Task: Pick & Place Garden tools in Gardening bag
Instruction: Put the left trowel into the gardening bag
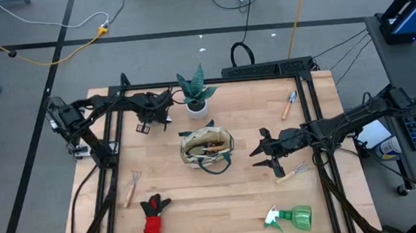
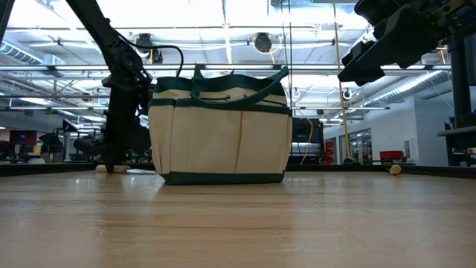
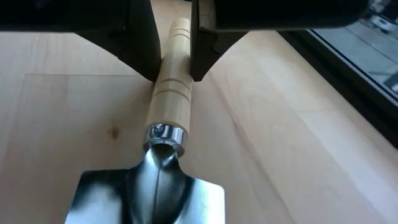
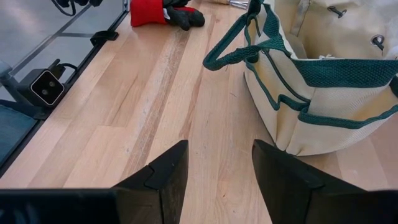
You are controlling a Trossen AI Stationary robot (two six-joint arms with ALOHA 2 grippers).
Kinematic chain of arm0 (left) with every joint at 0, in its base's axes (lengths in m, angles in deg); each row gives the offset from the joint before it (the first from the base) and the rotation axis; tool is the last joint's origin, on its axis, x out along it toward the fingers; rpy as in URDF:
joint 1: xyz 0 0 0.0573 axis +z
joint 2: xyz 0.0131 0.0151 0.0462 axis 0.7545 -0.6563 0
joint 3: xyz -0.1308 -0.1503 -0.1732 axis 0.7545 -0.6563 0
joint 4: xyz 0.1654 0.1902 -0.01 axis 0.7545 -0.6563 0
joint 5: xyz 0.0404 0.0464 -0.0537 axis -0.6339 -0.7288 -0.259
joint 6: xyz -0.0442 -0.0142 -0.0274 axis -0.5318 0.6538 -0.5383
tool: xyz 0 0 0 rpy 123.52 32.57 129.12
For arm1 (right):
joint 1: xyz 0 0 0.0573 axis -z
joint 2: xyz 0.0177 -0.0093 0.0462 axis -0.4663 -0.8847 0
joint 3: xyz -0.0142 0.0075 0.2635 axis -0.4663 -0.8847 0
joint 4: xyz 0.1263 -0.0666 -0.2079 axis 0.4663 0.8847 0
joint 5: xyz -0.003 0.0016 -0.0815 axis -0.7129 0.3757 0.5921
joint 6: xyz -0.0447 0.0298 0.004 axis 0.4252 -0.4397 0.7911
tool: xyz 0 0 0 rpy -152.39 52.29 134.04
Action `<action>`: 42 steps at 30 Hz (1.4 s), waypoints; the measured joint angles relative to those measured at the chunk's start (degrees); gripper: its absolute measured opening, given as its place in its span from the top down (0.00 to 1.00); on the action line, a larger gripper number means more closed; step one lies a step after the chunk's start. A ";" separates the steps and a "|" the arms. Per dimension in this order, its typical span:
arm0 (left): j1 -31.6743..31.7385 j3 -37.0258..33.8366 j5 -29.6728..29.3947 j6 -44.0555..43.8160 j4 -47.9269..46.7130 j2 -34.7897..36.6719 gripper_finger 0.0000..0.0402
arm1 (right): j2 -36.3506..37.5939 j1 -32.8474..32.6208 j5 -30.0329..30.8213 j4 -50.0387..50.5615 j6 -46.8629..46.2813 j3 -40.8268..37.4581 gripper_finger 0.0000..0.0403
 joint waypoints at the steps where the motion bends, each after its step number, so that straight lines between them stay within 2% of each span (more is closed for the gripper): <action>1: -0.17 0.00 0.08 -1.05 -0.44 0.00 0.85 | 0.00 0.02 -0.01 0.01 0.00 0.00 0.58; 13: -8.12 -0.02 -1.84 -13.16 -5.95 0.04 0.85 | 0.00 0.02 -0.16 0.01 0.00 0.00 0.58; 17: -10.94 -0.10 -2.63 -18.26 -8.21 2.19 0.85 | 0.00 0.02 -0.18 0.01 0.00 0.00 0.58; 30: -19.53 -0.04 -4.51 -31.11 -16.01 21.31 0.82 | 0.00 0.02 -0.20 -0.03 0.00 0.00 0.58; 35: -23.96 -0.02 -6.31 -37.87 -16.34 28.04 0.83 | -0.02 0.00 -0.20 -0.04 -0.02 0.00 0.58; 42: -33.04 -0.02 -14.07 -46.32 -12.57 31.19 0.83 | -0.02 0.01 -0.20 -0.05 -0.02 0.00 0.58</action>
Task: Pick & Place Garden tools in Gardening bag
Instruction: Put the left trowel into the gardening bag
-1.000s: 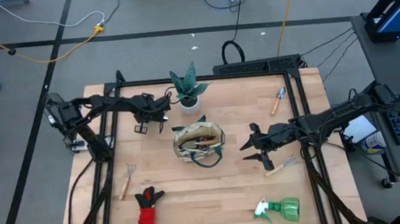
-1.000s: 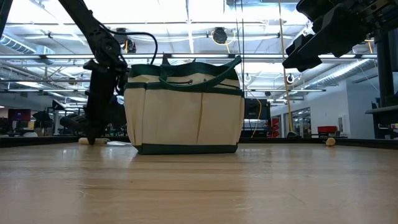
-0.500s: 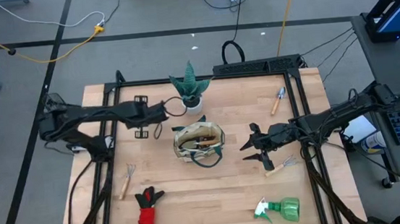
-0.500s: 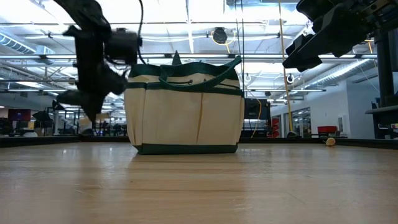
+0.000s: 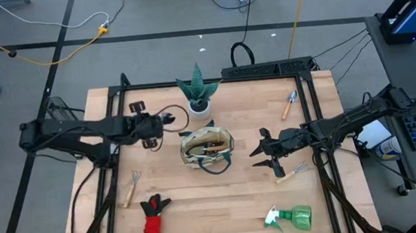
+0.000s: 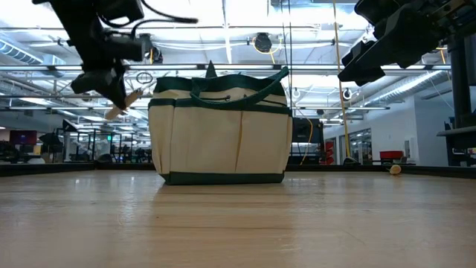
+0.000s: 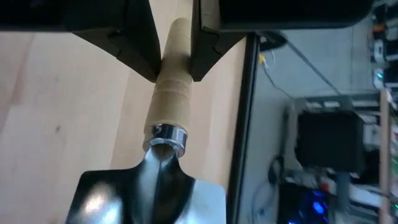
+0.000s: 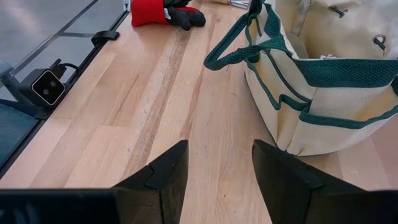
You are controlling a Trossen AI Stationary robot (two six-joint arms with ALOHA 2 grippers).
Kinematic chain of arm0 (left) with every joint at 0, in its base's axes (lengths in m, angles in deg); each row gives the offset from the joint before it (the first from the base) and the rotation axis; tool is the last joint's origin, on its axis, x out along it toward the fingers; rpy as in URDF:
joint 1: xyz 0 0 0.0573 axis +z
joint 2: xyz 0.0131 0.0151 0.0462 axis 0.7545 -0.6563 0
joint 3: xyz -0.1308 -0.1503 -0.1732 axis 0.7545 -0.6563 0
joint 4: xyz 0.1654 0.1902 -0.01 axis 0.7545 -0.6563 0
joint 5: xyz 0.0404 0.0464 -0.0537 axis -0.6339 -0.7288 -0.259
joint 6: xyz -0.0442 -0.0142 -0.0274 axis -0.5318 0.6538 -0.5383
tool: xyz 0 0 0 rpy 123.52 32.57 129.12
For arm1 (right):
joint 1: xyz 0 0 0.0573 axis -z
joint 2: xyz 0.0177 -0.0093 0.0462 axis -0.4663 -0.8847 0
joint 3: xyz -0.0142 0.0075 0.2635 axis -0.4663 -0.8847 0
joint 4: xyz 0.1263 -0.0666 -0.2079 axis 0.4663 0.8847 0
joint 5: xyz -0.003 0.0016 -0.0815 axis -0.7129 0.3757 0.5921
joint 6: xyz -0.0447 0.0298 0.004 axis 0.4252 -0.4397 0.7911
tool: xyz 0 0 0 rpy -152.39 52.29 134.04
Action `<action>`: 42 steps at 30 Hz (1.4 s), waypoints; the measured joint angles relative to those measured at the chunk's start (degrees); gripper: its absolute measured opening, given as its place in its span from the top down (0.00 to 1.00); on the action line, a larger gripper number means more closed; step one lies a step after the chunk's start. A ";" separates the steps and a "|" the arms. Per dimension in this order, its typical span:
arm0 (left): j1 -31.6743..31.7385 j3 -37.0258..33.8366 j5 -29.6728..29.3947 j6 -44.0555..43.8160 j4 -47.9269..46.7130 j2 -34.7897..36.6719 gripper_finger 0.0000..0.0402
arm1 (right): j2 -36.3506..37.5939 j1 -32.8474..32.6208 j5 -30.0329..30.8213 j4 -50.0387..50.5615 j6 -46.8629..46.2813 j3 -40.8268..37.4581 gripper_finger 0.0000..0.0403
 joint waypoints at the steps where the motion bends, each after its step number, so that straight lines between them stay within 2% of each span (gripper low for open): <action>1: -1.17 0.00 -0.69 -0.44 0.84 -0.03 0.83 | 0.00 0.00 0.00 -0.01 0.00 0.00 0.58; 8: -6.10 0.00 -2.90 -3.03 9.97 -0.25 0.83 | 0.00 0.00 0.00 -0.04 0.00 0.00 0.58; 27: -15.39 0.00 -3.35 -0.07 43.83 -0.25 0.83 | 0.00 0.01 0.02 -0.04 0.00 0.00 0.58; 36: -18.79 0.02 -0.58 -4.94 48.53 -2.53 0.82 | 0.00 -0.01 0.02 -0.04 0.00 0.00 0.58; 42: -20.10 -0.05 0.91 -10.61 49.88 -7.98 0.83 | 0.00 0.00 0.02 -0.04 -0.02 0.00 0.58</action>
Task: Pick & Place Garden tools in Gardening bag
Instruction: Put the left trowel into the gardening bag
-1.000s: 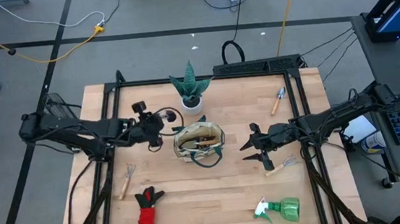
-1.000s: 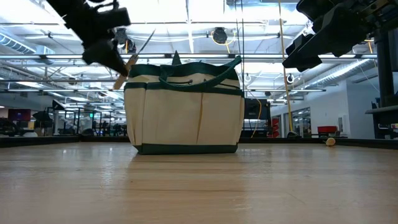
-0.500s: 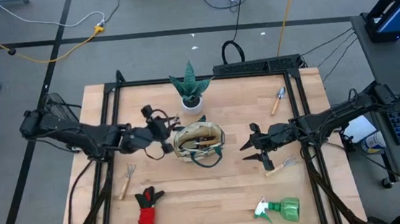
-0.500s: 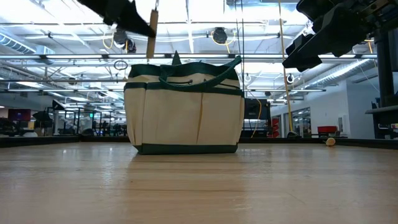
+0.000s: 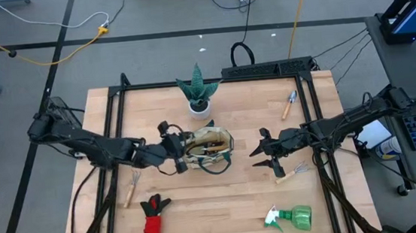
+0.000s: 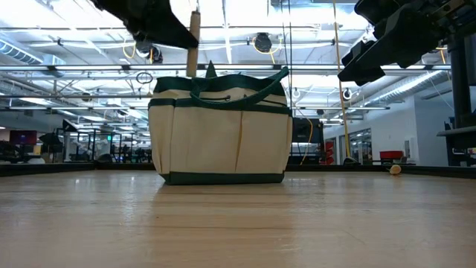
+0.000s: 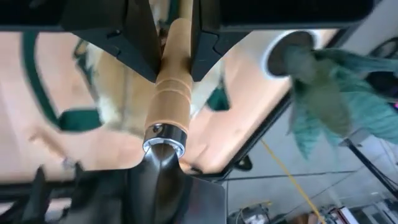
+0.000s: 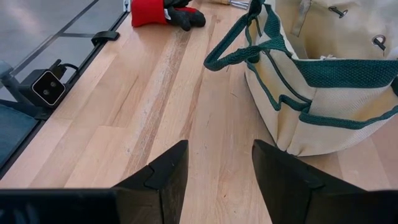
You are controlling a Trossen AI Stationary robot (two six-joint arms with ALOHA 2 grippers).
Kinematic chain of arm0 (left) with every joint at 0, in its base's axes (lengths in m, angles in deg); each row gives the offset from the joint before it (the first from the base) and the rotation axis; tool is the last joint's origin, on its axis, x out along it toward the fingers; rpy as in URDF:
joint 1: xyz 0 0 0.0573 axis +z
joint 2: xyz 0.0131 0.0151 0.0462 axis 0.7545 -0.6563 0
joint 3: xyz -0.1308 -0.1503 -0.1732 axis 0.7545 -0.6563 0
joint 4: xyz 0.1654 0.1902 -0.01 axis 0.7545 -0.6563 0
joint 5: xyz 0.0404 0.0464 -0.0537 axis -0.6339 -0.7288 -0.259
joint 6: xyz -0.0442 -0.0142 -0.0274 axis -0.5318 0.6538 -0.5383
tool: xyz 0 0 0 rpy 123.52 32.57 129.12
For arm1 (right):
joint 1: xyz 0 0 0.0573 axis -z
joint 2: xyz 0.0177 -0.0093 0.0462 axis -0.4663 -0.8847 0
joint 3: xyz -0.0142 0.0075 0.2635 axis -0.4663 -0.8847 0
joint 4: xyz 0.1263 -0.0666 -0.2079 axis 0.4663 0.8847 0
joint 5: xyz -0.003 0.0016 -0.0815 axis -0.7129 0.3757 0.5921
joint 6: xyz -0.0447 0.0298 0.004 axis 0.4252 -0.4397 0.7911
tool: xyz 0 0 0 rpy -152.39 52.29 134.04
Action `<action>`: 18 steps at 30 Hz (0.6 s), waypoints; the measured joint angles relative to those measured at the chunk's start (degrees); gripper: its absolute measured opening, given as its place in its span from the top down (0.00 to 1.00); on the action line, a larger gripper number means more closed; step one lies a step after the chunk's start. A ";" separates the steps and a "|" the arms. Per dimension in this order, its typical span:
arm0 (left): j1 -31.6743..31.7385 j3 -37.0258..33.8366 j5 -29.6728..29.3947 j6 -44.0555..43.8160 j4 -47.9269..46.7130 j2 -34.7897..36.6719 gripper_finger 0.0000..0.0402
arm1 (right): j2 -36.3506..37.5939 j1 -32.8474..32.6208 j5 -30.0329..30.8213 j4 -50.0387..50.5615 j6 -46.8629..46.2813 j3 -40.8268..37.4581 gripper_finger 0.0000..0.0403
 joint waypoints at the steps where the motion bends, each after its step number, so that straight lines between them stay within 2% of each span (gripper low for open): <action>1: -0.07 0.11 0.21 -0.95 1.10 -0.95 0.83 | 0.00 0.01 0.00 0.00 0.00 0.00 0.58; 10: -0.31 0.10 3.44 -8.04 2.16 -7.41 0.83 | 0.00 0.00 0.00 0.00 0.00 0.00 0.58; 18: 2.37 0.11 8.24 -12.71 -2.73 -9.64 0.83 | 0.00 -0.01 0.00 0.02 0.01 0.00 0.58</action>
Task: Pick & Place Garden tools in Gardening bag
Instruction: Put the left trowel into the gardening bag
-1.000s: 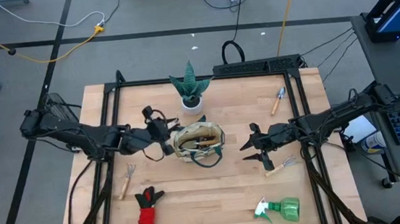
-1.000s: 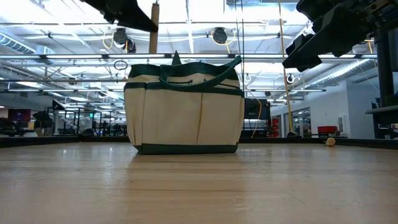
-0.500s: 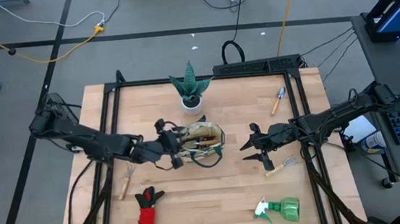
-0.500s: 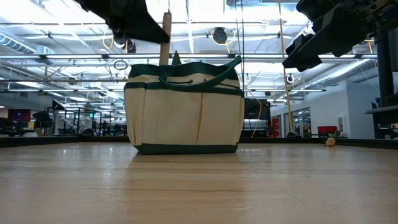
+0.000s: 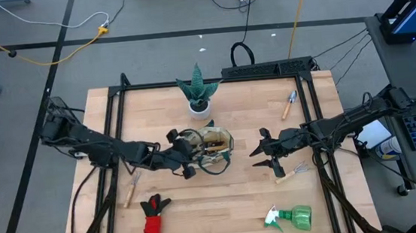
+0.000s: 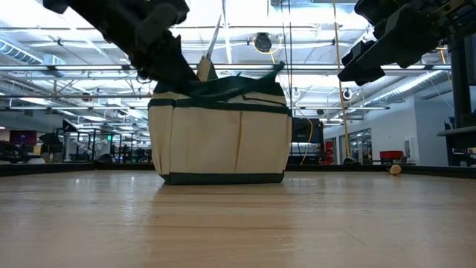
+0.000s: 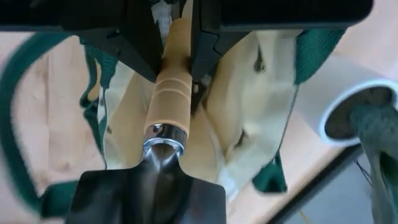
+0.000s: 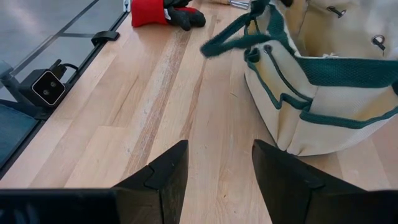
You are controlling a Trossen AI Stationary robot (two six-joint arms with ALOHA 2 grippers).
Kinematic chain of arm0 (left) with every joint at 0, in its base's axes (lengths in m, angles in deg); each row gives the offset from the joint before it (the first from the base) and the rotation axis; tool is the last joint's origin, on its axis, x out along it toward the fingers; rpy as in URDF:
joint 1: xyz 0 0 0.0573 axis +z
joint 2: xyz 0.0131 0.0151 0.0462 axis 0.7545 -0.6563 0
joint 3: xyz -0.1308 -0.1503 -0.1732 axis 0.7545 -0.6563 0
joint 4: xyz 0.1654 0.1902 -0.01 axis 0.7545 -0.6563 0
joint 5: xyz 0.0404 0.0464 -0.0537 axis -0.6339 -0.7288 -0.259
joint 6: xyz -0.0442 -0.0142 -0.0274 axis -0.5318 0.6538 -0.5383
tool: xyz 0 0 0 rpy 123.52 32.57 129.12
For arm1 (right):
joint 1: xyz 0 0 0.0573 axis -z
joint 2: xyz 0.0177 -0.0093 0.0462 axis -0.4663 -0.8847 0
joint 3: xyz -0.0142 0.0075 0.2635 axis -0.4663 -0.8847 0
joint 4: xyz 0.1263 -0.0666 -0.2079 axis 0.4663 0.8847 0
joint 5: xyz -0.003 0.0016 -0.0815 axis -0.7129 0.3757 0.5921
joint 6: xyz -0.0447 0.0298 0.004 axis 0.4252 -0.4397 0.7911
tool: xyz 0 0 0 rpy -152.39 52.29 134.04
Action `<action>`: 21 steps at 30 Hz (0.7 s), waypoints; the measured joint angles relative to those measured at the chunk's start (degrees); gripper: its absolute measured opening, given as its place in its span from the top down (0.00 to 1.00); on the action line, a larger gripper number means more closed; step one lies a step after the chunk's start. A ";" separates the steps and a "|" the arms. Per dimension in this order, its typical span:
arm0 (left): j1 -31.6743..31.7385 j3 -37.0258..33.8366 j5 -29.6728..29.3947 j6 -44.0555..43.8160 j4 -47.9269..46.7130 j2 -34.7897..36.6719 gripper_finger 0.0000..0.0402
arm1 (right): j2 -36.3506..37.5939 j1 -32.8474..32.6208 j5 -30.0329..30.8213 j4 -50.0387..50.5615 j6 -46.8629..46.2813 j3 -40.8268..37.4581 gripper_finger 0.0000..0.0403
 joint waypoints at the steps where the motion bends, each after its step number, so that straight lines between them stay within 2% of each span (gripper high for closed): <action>1: 0.44 0.02 0.90 -0.63 -0.55 -0.21 0.83 | 0.00 0.02 -0.02 0.00 -0.01 0.00 0.58; 8: 3.17 0.07 8.14 -2.02 -3.90 -0.35 0.82 | 0.00 0.00 0.00 0.00 0.00 0.00 0.58; 13: 5.81 0.10 17.35 -3.07 -6.66 -0.35 0.81 | 0.00 0.01 0.00 0.00 0.00 0.00 0.58; 21: 10.45 0.10 27.00 -2.54 -10.05 -0.54 0.81 | 0.00 0.02 0.00 0.02 0.01 0.00 0.58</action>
